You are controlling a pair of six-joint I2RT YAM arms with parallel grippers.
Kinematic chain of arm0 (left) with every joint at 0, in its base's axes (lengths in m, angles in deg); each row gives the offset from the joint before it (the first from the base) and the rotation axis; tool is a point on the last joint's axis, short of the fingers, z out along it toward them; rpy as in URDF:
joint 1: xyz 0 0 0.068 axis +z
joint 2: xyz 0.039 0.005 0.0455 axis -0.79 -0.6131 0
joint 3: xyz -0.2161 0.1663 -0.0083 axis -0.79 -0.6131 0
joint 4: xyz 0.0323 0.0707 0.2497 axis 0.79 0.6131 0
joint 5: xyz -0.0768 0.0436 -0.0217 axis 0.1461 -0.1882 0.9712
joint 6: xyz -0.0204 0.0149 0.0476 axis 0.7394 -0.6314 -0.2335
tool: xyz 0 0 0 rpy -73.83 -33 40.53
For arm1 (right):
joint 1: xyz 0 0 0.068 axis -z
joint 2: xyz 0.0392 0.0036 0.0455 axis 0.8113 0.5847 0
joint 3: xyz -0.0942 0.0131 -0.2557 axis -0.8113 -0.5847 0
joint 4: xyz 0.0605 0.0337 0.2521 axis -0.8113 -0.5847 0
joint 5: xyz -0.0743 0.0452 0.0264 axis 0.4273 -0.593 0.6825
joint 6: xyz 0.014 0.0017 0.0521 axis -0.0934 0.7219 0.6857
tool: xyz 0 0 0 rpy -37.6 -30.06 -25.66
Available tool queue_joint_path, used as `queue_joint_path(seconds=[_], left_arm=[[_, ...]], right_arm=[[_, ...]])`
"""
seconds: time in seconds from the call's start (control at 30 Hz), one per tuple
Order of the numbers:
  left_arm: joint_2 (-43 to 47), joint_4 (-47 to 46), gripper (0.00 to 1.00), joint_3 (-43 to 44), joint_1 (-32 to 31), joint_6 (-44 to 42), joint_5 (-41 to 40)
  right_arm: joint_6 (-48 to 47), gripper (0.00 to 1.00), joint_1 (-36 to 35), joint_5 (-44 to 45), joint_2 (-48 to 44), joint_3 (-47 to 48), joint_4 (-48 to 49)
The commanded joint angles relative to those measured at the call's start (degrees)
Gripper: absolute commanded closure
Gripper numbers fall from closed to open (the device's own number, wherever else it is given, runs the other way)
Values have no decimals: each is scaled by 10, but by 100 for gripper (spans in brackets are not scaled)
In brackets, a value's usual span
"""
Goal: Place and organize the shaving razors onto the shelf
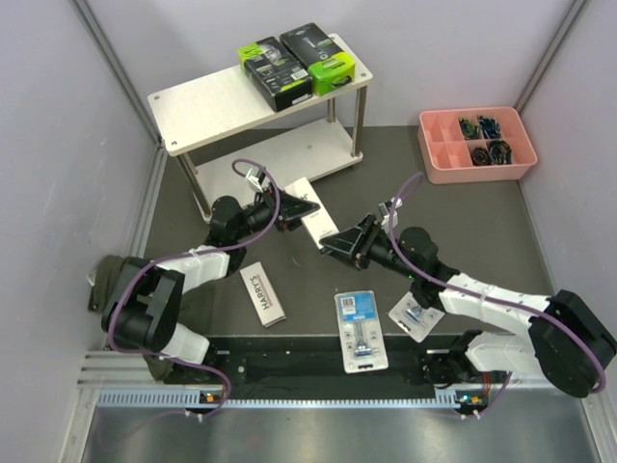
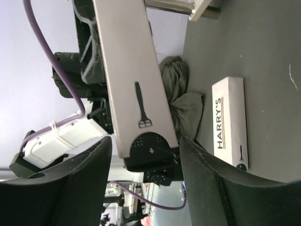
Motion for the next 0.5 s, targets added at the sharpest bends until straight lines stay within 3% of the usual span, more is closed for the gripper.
queue_joint_path(seconds=[0.0,0.1,0.3,0.43,0.47], left_arm=[[7,-53,98,13,-6,7,1],[4,-55,98,12,-10,9,0],[2,-60,96,12,-11,10,-2],[1,-60,85,11,-11,9,-3],[1,-60,76,11,-11,9,-2]], right_arm=[[-3,42,6,20,4,31,59],[-1,45,5,17,11,31,68],[7,65,5,7,19,29,84],[3,73,5,10,6,31,65],[1,76,5,11,2,32,60]])
